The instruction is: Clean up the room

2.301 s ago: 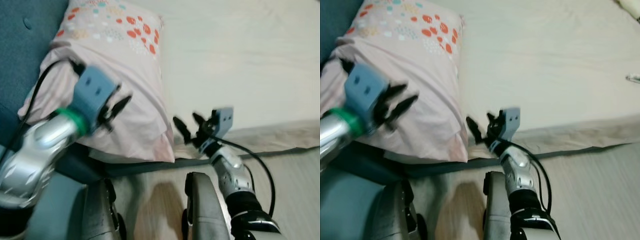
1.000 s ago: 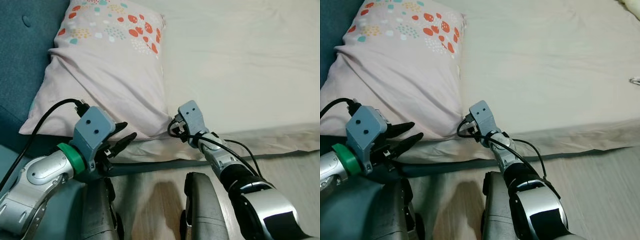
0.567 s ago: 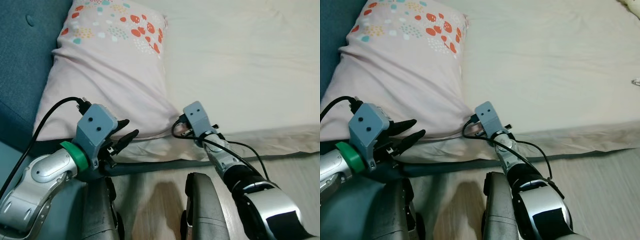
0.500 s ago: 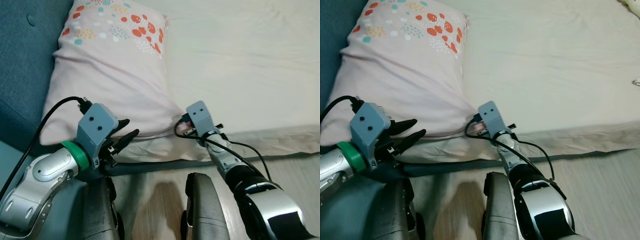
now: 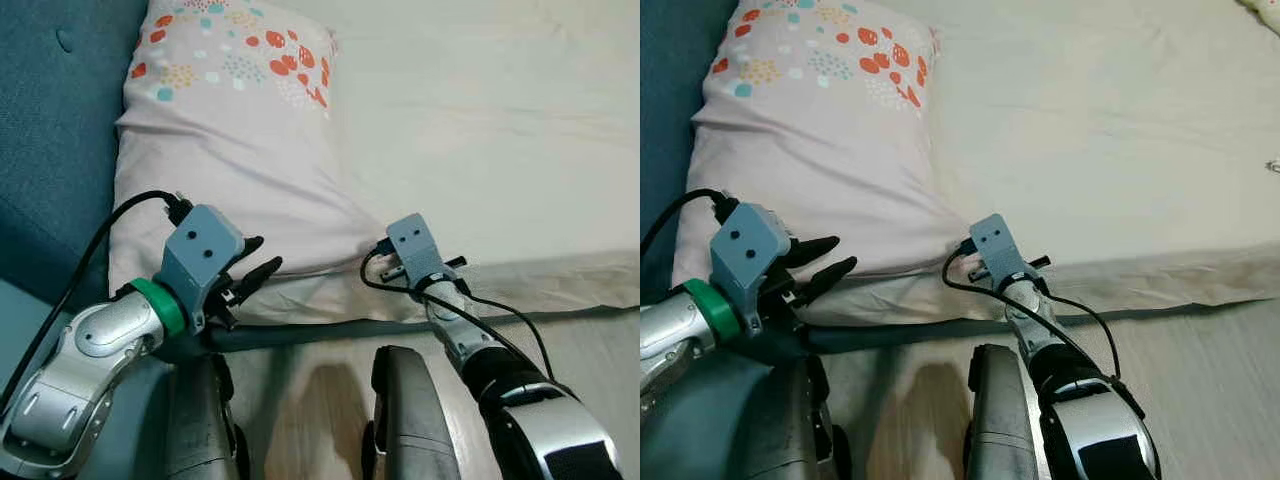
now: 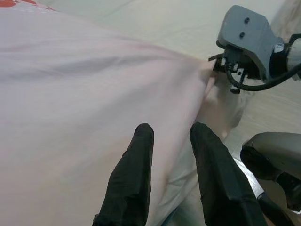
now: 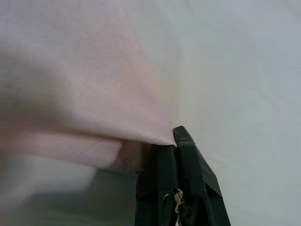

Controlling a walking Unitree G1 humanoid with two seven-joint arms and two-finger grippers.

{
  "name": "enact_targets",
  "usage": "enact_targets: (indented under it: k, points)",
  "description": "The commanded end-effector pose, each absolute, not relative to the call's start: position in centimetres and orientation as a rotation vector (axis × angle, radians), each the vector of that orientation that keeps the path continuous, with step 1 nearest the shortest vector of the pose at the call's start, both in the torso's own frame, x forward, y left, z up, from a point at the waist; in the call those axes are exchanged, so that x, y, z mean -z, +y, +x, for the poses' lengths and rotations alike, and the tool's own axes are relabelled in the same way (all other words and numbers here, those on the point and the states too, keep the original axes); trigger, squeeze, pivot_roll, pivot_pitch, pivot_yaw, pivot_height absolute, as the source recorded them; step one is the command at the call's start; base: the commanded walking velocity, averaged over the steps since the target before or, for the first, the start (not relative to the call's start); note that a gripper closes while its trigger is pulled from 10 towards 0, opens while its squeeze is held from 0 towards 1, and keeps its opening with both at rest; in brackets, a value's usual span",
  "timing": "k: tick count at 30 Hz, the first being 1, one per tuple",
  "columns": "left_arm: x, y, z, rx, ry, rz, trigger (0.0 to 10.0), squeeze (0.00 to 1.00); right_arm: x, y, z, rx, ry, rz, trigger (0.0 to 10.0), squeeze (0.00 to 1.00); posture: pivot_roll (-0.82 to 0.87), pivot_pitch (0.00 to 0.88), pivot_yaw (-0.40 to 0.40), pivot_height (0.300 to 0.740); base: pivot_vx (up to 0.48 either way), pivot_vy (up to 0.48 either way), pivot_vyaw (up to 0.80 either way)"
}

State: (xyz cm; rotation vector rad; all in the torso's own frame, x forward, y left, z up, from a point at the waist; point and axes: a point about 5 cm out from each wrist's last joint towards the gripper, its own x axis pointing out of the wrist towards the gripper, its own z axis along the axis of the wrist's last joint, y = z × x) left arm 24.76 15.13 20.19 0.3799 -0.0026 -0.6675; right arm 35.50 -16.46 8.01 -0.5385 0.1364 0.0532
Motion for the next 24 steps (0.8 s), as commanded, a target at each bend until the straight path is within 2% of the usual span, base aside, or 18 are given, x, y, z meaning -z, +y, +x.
enact_targets:
  k: [1,5,8,11,16,19,20,21,22,23,24]
  points:
    - [-19.6,15.0,24.7,0.68,0.017,0.381,10.0,0.0,-6.8,-18.8,34.5,0.036,0.187,-0.586,0.0,0.0,0.04,0.131,0.012,0.55,0.0,0.0,0.0]
    - [-19.6,14.9,24.8,0.683,0.015,0.384,10.0,0.0,-6.3,-20.3,33.7,0.07,0.203,-0.594,0.0,0.0,0.03,0.128,0.012,0.55,0.0,0.0,0.0]
    - [-19.6,14.9,24.9,0.685,0.013,0.382,10.0,0.0,-6.2,-20.4,33.6,0.066,0.199,-0.587,0.0,0.0,0.03,0.127,0.014,0.55,0.0,0.0,0.0]
    - [-19.5,14.8,25.0,0.689,0.012,0.384,10.0,0.0,-6.4,-19.5,33.7,0.005,0.168,-0.571,0.0,0.0,0.03,0.124,0.014,0.55,0.0,0.0,0.0]
    - [-19.5,14.8,25.1,0.684,0.004,0.395,10.0,0.0,-6.8,-19.5,33.8,0.003,0.145,-0.622,0.0,0.0,0.03,0.122,0.008,0.55,0.0,0.0,0.0]
    - [-19.5,14.9,25.3,0.662,0.002,0.4,10.0,0.0,-7.3,-18.6,34.0,-0.048,0.098,-0.544,0.0,0.0,0.03,0.125,0.011,0.55,0.0,0.0,0.0]
    - [-19.3,14.9,25.6,0.632,-0.004,0.425,10.0,0.0,-7.8,-16.6,34.2,-0.154,0.054,-0.446,0.7,0.0,0.03,0.124,0.016,0.55,0.0,0.0,0.0]
    - [-19.4,15.0,26.4,0.57,-0.018,0.468,10.0,0.0,-8.1,-13.7,34.3,-0.31,0.033,-0.306,7.1,0.0,0.04,0.121,0.02,0.55,0.0,0.0,0.0]
    - [-19.4,15.0,26.9,0.526,-0.028,0.497,10.0,0.0,-8.5,-11.8,34.2,-0.418,0.013,-0.212,7.1,0.0,0.04,0.122,0.021,0.55,0.0,0.0,0.0]
    - [-19.4,15.4,27.6,0.459,-0.022,0.552,10.0,0.0,-8.6,-9.4,33.9,-0.556,0.027,-0.121,10.0,0.0,0.05,0.121,0.024,0.55,0.0,0.0,0.0]
    - [-19.4,15.7,28.0,0.416,-0.016,0.588,10.0,0.0,-8.7,-8.0,33.7,-0.637,0.039,-0.069,10.0,0.0,0.05,0.12,0.026,0.55,0.0,0.0,0.0]
